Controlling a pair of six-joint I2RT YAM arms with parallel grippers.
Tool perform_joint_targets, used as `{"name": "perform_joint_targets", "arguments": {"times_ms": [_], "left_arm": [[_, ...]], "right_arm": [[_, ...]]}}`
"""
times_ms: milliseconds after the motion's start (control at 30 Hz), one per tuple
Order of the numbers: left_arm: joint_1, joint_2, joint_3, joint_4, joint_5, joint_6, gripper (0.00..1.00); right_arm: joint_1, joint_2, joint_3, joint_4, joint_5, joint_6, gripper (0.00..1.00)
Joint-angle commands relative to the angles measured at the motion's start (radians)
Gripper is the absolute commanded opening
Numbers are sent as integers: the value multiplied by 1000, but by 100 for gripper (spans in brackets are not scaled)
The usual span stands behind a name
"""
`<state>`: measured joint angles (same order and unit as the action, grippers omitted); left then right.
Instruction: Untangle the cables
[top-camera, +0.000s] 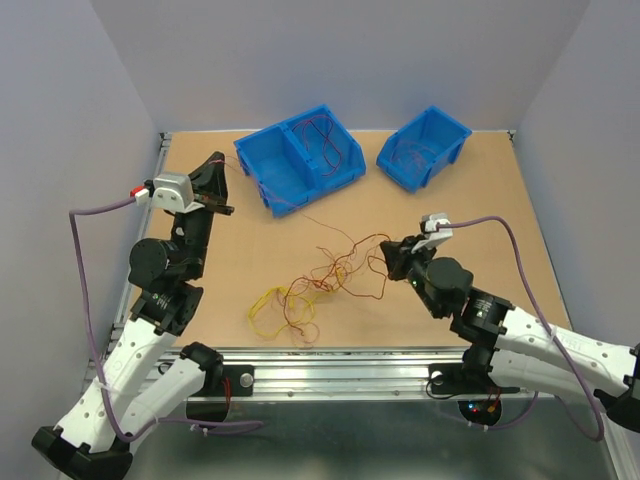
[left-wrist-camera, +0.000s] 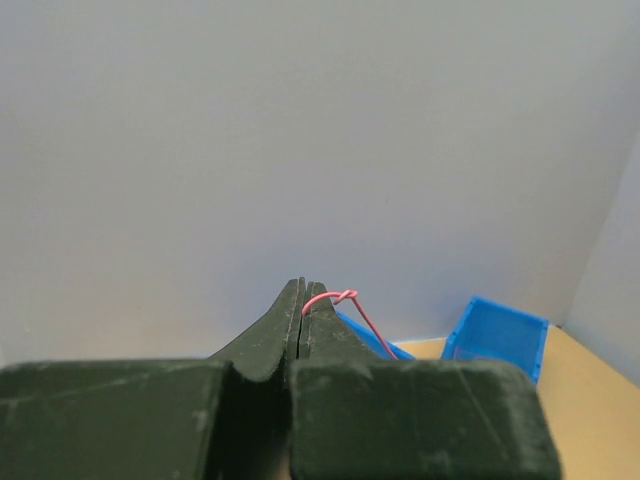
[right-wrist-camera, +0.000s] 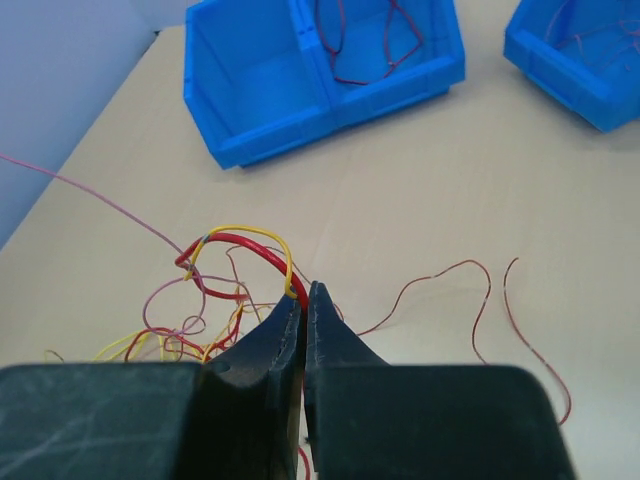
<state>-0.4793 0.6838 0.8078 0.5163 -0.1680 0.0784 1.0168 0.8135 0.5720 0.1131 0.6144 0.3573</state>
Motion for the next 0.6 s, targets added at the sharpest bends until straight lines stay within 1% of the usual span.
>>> {"name": "perform_joint_targets", "arguments": {"times_ms": [0, 67, 100, 133, 167, 200, 233, 300, 433, 467, 500, 533, 567], "left_arm": [[4, -1, 7, 82, -119, -19, 0], [5, 2, 11, 82, -152, -17, 0], [7, 2, 14, 82, -178, -16, 0], [10, 2, 14, 82, -185, -16, 0], [8, -1, 13, 83, -189, -14, 0], [8, -6, 11, 85, -185, -12, 0], [10, -9, 8, 87, -165, -11, 0], [8, -20, -2, 100, -110, -5, 0], [8, -27, -18, 116, -9, 9, 0], [8, -26, -25, 128, 11, 23, 0], [10, -26, -32, 134, 69, 32, 0], [10, -24, -35, 137, 99, 38, 0], [8, -18, -45, 148, 128, 46, 0]], "right_arm": [[8, -25, -1, -165, 145, 98, 1], [8, 1, 25, -243, 201, 143, 1], [8, 41, 54, -322, 247, 187, 1], [8, 61, 66, -351, 254, 199, 1], [8, 85, 75, -371, 243, 204, 3], [8, 102, 86, -386, 234, 203, 12], [8, 117, 100, -386, 223, 198, 17], [8, 150, 115, -383, 205, 197, 23], [8, 164, 115, -354, 212, 177, 25], [6, 155, 103, -342, 212, 167, 27], [8, 148, 95, -307, 202, 142, 37], [6, 139, 86, -281, 190, 123, 44], [8, 110, 60, -212, 142, 76, 48]]}}
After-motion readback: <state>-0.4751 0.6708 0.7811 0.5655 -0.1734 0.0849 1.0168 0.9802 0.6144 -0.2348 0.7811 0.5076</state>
